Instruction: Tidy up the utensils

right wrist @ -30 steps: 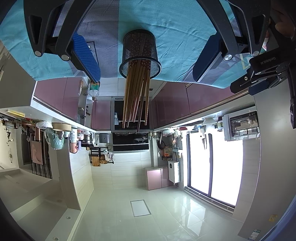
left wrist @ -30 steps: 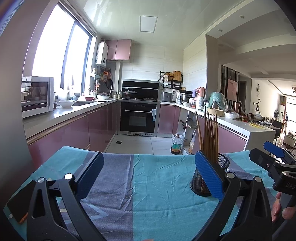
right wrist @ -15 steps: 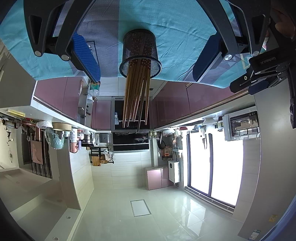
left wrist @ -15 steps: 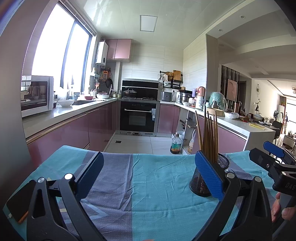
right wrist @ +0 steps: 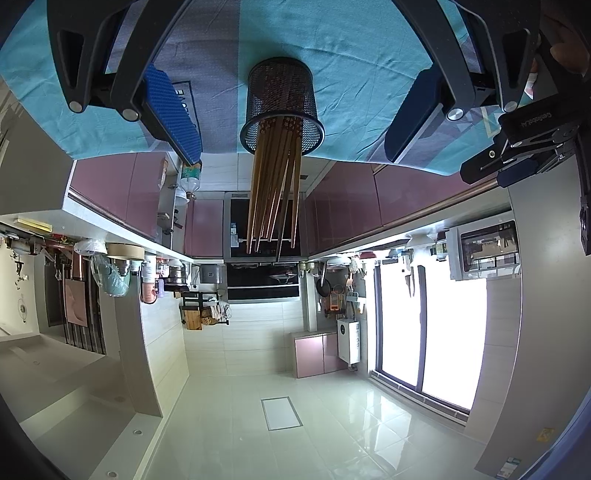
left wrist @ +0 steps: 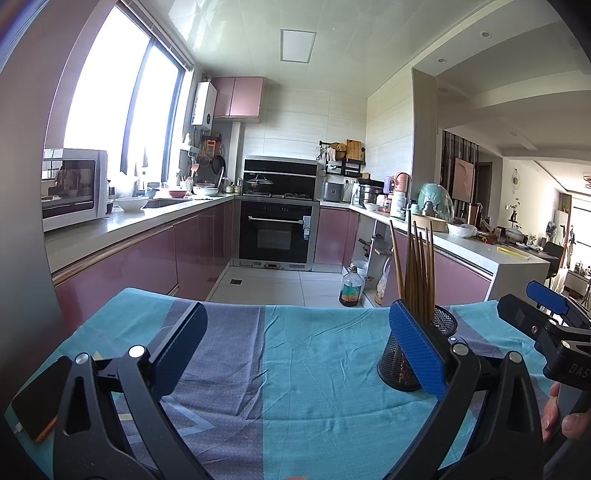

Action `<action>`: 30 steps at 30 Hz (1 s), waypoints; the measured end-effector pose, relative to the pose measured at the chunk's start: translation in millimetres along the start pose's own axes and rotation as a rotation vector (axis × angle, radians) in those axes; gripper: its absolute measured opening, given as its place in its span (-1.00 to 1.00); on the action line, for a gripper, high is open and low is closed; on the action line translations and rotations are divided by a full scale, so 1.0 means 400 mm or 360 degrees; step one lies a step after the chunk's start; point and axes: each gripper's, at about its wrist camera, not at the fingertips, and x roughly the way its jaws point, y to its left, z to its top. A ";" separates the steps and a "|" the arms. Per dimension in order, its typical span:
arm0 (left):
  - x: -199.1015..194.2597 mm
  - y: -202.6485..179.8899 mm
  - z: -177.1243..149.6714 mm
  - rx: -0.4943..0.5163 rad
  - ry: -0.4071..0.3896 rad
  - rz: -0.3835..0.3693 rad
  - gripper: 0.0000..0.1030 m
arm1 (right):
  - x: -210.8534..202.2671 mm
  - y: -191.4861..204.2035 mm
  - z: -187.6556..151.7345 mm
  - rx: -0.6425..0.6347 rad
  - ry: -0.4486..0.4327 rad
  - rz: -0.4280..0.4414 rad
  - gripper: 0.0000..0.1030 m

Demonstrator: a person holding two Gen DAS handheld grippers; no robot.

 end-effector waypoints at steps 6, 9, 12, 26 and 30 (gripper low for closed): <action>0.000 -0.001 -0.001 0.0000 0.0001 0.0001 0.89 | 0.000 0.000 0.006 -0.0002 -0.0005 -0.0003 0.87; 0.000 -0.001 0.000 0.0000 0.0003 0.0000 0.89 | -0.001 0.001 0.006 -0.0001 -0.0004 -0.0005 0.87; -0.001 -0.001 0.000 -0.0002 0.0001 -0.0002 0.89 | -0.002 0.002 0.008 0.0002 -0.0004 -0.0006 0.87; 0.000 -0.004 0.000 -0.0005 0.0005 -0.0002 0.89 | -0.003 0.005 0.012 -0.0005 -0.0010 -0.0013 0.87; -0.002 -0.008 -0.003 -0.0005 0.0008 -0.0005 0.89 | -0.002 0.007 0.013 -0.0007 -0.0012 -0.0014 0.87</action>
